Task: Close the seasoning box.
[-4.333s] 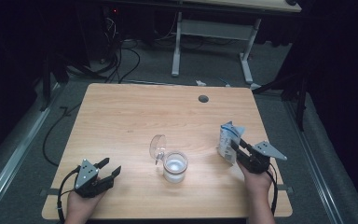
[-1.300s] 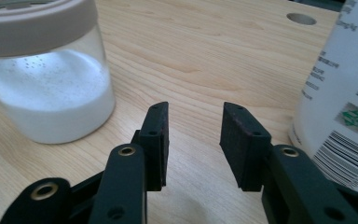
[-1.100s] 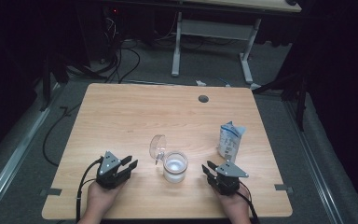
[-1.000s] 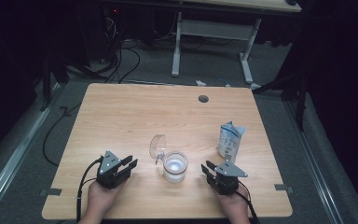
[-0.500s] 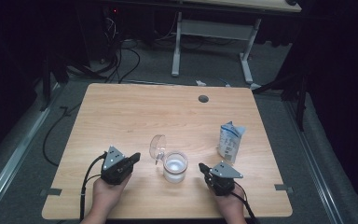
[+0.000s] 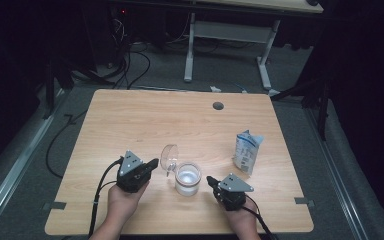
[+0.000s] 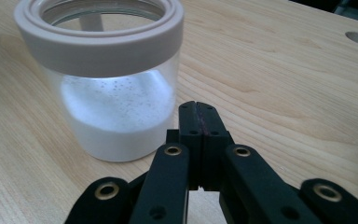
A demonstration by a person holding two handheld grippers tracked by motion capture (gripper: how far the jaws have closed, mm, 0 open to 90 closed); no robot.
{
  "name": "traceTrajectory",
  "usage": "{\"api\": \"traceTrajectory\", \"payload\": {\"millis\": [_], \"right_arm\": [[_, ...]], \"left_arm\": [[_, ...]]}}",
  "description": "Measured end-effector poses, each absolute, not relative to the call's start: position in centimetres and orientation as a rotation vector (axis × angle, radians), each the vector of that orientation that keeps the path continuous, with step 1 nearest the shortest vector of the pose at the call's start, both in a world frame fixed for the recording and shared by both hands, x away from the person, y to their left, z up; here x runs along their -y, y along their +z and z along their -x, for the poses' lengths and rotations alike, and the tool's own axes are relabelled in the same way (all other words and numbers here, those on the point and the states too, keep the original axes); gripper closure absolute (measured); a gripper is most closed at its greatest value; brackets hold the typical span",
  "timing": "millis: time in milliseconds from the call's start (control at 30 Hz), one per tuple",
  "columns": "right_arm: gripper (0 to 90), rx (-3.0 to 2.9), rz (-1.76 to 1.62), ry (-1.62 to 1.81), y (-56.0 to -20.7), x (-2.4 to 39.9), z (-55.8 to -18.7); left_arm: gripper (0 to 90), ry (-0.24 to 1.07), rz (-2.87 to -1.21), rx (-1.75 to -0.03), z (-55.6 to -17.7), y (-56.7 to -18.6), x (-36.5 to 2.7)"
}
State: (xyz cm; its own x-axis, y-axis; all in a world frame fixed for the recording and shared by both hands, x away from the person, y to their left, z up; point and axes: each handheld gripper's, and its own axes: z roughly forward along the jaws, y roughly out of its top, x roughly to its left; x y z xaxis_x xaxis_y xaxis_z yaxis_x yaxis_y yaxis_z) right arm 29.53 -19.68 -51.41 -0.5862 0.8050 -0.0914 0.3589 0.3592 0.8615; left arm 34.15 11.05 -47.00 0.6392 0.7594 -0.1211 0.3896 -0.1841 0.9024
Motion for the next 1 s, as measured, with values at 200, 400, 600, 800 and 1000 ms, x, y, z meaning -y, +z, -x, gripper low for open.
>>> {"api": "traceTrajectory", "payload": {"millis": [200,400,600,800,1000], "right_arm": [[90.0,-2.136,-0.985,1.155,-51.5,19.0,-29.4],[90.0,-2.149,-0.963,1.155,-51.5,18.4,-29.4],[90.0,-2.151,-0.961,1.152,-51.4,18.3,-29.3],[90.0,-2.151,-0.952,1.153,-51.4,18.3,-29.2],[90.0,-2.153,-0.948,1.153,-51.4,18.3,-29.2]], "left_arm": [[90.0,0.439,-1.792,-0.896,-34.1,-46.2,-10.2],[90.0,0.424,-1.772,-0.873,-33.8,-45.7,-9.5],[90.0,0.423,-1.787,-0.846,-33.5,-45.8,-8.8],[90.0,0.417,-1.796,-0.833,-33.3,-46.0,-8.2],[90.0,0.415,-1.795,-0.842,-33.3,-46.2,-8.5]]}}
